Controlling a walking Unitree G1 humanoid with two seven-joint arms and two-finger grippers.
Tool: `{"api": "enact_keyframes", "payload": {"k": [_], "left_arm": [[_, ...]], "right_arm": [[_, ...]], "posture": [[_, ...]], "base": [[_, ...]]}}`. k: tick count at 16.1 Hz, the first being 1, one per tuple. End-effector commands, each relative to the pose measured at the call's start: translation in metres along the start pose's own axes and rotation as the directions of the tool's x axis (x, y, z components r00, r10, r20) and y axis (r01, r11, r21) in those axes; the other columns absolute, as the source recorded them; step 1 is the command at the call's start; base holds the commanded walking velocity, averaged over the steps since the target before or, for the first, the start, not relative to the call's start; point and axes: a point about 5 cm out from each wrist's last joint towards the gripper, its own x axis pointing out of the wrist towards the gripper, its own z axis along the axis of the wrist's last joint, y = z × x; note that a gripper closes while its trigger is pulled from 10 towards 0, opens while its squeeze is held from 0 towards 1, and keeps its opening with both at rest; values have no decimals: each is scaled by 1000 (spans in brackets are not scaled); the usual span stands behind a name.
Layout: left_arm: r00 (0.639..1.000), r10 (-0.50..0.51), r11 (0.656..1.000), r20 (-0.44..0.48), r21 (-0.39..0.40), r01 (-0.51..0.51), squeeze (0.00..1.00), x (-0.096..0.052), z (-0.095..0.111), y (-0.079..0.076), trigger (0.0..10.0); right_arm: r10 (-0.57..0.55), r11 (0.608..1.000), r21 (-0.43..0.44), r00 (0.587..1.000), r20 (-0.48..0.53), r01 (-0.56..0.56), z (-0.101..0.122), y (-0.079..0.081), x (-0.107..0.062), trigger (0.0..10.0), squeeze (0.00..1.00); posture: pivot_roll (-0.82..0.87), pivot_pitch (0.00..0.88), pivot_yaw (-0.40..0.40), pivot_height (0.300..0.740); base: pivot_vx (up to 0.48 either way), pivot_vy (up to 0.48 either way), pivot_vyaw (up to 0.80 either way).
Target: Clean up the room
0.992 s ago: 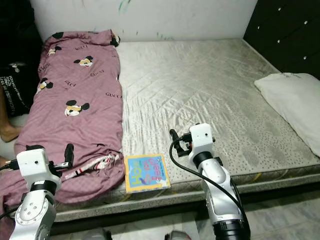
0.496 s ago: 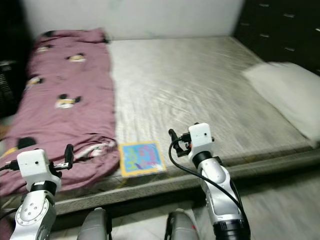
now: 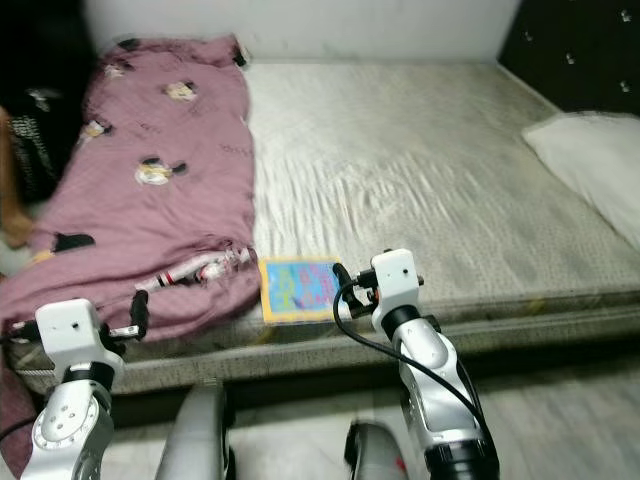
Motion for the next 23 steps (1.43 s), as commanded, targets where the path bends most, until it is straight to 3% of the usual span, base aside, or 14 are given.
{"api": "enact_keyframes", "payload": {"k": [1, 23], "left_arm": [[1000, -7, 1000, 24, -1, 8, 0, 1, 5, -1, 10000], [999, -48, 999, 19, 1, 48, 0, 3, 5, -5, 10000]], "right_arm": [[2, 1000, -8, 1000, 16, -2, 6, -2, 2, 10000, 0], [9, 1000, -11, 1000, 4, -8, 5, -2, 4, 10000, 0]], "posture": [[-17, 0, -15, 603], [-19, 0, -16, 603]], "base": [[0, 0, 0], [314, 0, 0]]}}
